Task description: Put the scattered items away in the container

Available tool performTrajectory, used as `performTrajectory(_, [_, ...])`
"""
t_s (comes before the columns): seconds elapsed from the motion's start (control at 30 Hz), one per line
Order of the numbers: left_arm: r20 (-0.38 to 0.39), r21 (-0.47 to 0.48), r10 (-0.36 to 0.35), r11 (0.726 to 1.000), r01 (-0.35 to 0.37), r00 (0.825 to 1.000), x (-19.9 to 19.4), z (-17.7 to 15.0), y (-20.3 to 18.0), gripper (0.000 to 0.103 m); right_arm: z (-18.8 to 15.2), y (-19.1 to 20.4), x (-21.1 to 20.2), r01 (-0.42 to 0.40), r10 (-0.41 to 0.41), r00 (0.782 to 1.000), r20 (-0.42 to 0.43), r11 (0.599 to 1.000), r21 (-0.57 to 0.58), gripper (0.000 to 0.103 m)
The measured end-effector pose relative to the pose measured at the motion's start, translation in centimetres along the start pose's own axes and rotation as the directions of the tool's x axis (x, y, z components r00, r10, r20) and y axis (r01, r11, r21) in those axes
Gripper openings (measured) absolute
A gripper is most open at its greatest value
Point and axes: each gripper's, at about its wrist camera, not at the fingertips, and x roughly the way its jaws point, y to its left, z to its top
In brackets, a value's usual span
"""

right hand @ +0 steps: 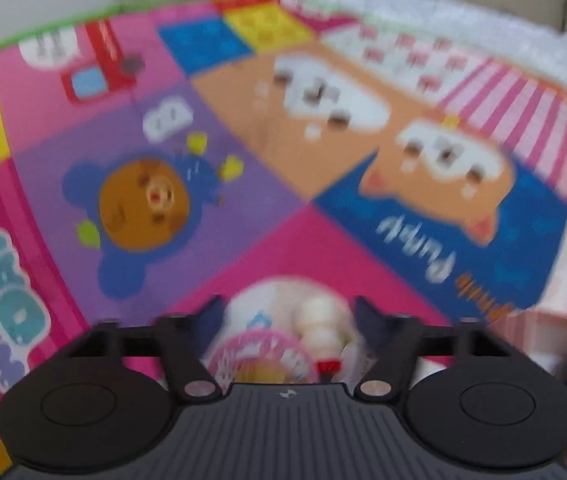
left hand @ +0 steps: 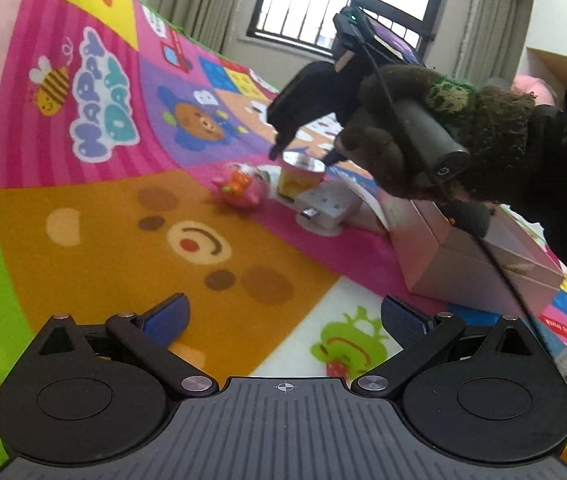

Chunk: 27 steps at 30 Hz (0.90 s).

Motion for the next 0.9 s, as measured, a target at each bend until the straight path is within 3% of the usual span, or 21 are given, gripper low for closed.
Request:
performTrajectory(0.17, [-0.032,0.044,-0.020,0.999,0.021,0.999,-0.5,-0.4,-0.5,0.103,-3.1,0.9,-1.9,-0.059,0.055,0.996,-0.065,0.996,-0.060,0.030])
performTrajectory(0.3, [-0.055,0.133,-0.062,0.989,0.068,0.997,-1.2,-1.1,-1.7,0.103,-8.3,1.7,-4.7,-0.146,0.127,0.976,-0.177,0.985,-0.097,0.030])
performTrajectory(0.43, [-0.060,0.221,-0.098,0.969,0.109,0.993,-1.9,-1.9,-3.2,0.103,-13.4,2.3,-7.2,-0.187,0.144,0.950,-0.279,0.973,-0.136,0.030])
performTrajectory(0.5, [-0.060,0.238,-0.094,0.966,0.106,0.994,-1.9,-2.1,-3.5,0.103,-14.0,2.5,-9.7,-0.213,0.168,0.953,-0.251,0.963,-0.165,0.031])
performTrajectory(0.57, [-0.066,0.242,-0.088,0.965,0.101,0.994,-1.6,-2.2,-3.6,0.103,-12.8,2.5,-12.2,-0.210,0.181,0.969,-0.168,0.962,-0.173,0.046])
performTrajectory(0.67, [-0.085,0.241,-0.076,0.966,0.094,0.994,-1.0,-2.4,-3.6,0.103,-8.9,2.4,-13.8,-0.091,0.094,0.996,0.003,0.976,-0.199,0.068])
performTrajectory(0.73, [-0.086,0.242,-0.074,0.966,0.093,0.993,-1.1,-2.6,-3.7,0.103,-5.8,2.0,-12.2,0.029,-0.015,0.997,0.079,0.983,-0.181,0.067])
performTrajectory(0.8, [-0.086,0.243,-0.080,0.965,0.099,0.993,-1.1,-2.5,-3.7,0.103,-3.0,1.2,-9.4,0.131,-0.122,0.989,0.080,0.984,-0.123,0.041])
performTrajectory(0.83, [-0.089,0.240,-0.085,0.965,0.104,0.992,-1.0,-2.5,-3.6,0.103,-1.8,0.7,-7.8,0.176,-0.172,0.983,0.061,0.981,-0.084,0.016])
performTrajectory(0.9, [-0.094,0.228,-0.097,0.967,0.116,0.991,-0.8,-2.5,-3.3,0.103,0.0,-0.5,-5.2,0.231,-0.231,0.973,0.022,0.973,-0.012,0.012])
